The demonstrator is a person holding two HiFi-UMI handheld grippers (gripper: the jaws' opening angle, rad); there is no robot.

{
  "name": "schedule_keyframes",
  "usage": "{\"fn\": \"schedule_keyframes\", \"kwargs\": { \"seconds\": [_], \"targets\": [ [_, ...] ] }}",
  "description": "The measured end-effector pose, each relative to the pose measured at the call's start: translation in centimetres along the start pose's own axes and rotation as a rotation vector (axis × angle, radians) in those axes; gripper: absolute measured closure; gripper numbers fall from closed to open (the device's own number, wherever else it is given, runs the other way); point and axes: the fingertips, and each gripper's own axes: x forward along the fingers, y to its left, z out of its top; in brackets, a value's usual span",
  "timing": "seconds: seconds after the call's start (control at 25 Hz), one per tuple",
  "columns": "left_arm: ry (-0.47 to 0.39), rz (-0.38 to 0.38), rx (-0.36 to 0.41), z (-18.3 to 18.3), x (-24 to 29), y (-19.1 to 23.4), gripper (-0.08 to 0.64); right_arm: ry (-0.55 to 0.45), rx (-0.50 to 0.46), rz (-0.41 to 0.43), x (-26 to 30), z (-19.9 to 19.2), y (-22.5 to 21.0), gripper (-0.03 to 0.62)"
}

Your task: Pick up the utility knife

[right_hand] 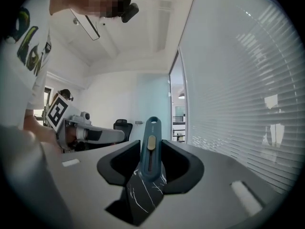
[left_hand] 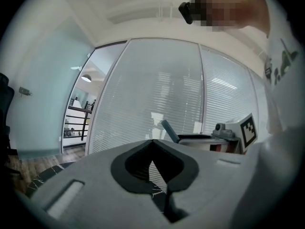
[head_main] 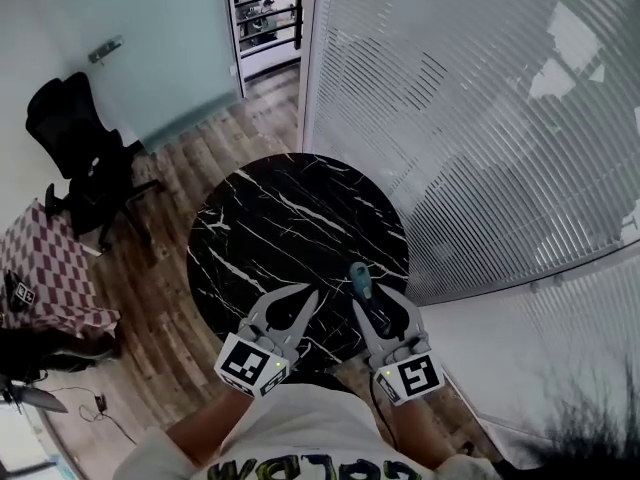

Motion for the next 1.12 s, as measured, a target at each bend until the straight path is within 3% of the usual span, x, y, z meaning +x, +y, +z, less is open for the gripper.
{"fn": "schedule_keyframes", "kwargs": {
  "seconds": [0.52,1.12],
  "targets": [
    [-0.107,-0.009,0.013,6.7,-2.4,-1.7,0.555,-0.120,-0.054,0.053,-1.9,7.6,2.8,0.451],
    [-0.118,-0.023,0.023,8.2,-2.6,-3.1,0.555,-0.165,-0.035,0.089,-2.9,9.4,3.0,0.451]
  ]
}}
